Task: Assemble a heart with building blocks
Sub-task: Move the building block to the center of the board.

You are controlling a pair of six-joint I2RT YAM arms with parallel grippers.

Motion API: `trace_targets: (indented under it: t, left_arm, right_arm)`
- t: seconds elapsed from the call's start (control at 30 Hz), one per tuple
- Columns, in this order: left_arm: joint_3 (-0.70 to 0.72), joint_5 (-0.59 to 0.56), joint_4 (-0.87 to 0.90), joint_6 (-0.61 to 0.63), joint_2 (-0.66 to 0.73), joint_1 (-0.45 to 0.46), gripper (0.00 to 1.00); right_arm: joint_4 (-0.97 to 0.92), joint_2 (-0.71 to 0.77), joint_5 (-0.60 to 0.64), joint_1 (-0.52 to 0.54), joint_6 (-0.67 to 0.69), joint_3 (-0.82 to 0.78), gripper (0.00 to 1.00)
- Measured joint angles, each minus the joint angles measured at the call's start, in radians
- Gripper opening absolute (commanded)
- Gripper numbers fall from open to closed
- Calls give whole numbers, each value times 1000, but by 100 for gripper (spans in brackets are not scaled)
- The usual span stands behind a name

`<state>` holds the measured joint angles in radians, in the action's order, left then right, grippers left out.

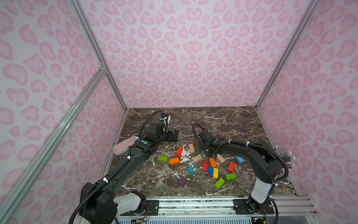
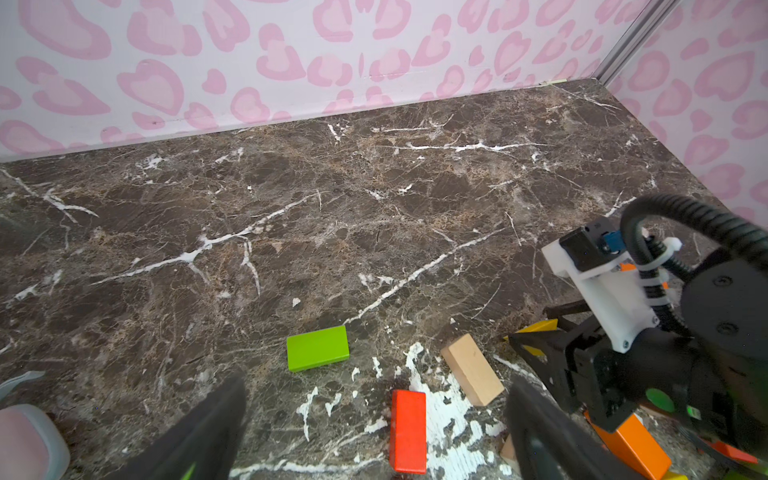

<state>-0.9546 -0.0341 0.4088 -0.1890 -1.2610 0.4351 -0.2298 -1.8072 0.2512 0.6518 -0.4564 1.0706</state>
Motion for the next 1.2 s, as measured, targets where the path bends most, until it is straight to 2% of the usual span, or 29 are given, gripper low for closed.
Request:
trace_targets:
  t: [0.6,1.2]
  left_arm:
    - [0,0,-1,0,-11,0,100]
    - [0,4,-1,0,-17,0,100]
  right_arm:
    - [19,47,-60,-148,116,-56,66]
    - [23,33,-90,-153,146,-58,66]
